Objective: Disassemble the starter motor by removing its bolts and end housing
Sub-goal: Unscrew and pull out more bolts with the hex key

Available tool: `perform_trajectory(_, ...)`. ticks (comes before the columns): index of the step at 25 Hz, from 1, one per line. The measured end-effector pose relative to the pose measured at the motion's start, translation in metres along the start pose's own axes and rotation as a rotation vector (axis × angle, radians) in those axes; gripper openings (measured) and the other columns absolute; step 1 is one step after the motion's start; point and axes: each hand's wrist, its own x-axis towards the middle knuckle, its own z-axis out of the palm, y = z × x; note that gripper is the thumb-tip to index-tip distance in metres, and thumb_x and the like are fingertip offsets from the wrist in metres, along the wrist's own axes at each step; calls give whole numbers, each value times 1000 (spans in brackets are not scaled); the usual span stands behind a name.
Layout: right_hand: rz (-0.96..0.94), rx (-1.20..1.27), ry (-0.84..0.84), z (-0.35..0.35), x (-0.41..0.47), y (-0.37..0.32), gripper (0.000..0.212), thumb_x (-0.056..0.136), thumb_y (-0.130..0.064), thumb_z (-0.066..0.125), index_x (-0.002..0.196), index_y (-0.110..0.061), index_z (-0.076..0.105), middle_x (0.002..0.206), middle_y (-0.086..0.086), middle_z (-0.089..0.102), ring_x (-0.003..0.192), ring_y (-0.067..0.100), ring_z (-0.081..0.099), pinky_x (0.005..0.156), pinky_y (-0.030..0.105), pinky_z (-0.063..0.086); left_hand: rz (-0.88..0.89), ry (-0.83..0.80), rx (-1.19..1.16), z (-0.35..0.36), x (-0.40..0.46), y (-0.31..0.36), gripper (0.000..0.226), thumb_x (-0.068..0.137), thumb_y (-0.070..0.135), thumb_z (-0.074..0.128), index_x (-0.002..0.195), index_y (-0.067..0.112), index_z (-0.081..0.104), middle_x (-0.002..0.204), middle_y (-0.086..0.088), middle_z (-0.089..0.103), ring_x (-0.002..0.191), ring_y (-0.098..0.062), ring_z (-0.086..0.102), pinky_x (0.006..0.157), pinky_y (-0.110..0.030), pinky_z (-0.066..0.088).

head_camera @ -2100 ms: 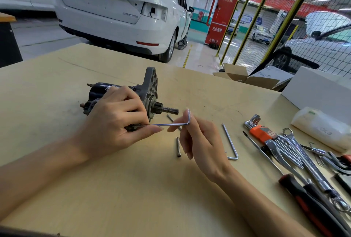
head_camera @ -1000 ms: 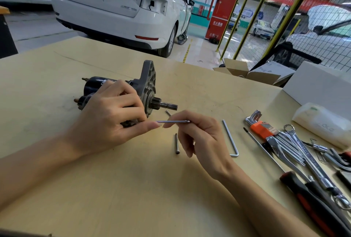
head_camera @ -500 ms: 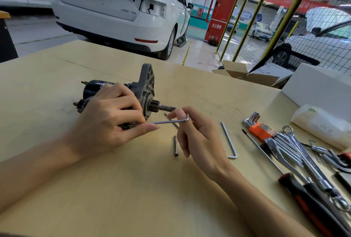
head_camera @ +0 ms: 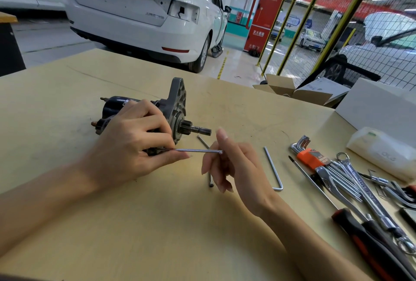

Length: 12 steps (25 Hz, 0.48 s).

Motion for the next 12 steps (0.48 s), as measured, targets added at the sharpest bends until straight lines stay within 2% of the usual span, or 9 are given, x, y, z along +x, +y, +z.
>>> perform_trajectory(3, -60, -13, -33, -1, -2, -1, 49, 89, -43, 52, 62, -2, 61, 44, 6, 45, 41, 16, 41, 46, 18, 35, 5, -8, 5, 1, 0, -1, 39, 89, 49, 64, 65, 19, 72, 74, 10, 63, 86, -17, 51, 72, -43, 42)
perform_trajectory(6, -90, -5, -51, -1, -2, 0, 26, 82, -20, 49, 68, -3, 63, 45, 6, 43, 41, 15, 39, 45, 18, 33, 3, 3, 12, 2, 0, -1, 39, 89, 47, 65, 64, 17, 71, 73, 9, 63, 85, -17, 51, 71, -44, 42)
perform_trajectory(8, -82, -36, -10, -1, -1, 4, 25, 79, -8, 40, 70, -3, 63, 44, 5, 43, 41, 14, 38, 45, 17, 33, 6, 10, 20, 2, 0, -2, 38, 89, 45, 66, 64, 17, 71, 73, 9, 63, 84, -17, 51, 71, -44, 42)
perform_trajectory(12, -54, -104, 49, 0, 0, 8, 31, 80, -7, 35, 74, -9, 65, 47, 3, 45, 41, 13, 38, 44, 18, 34, 7, 19, 24, 2, 0, 0, 37, 89, 46, 65, 67, 17, 73, 73, 9, 64, 85, -17, 51, 72, -42, 42)
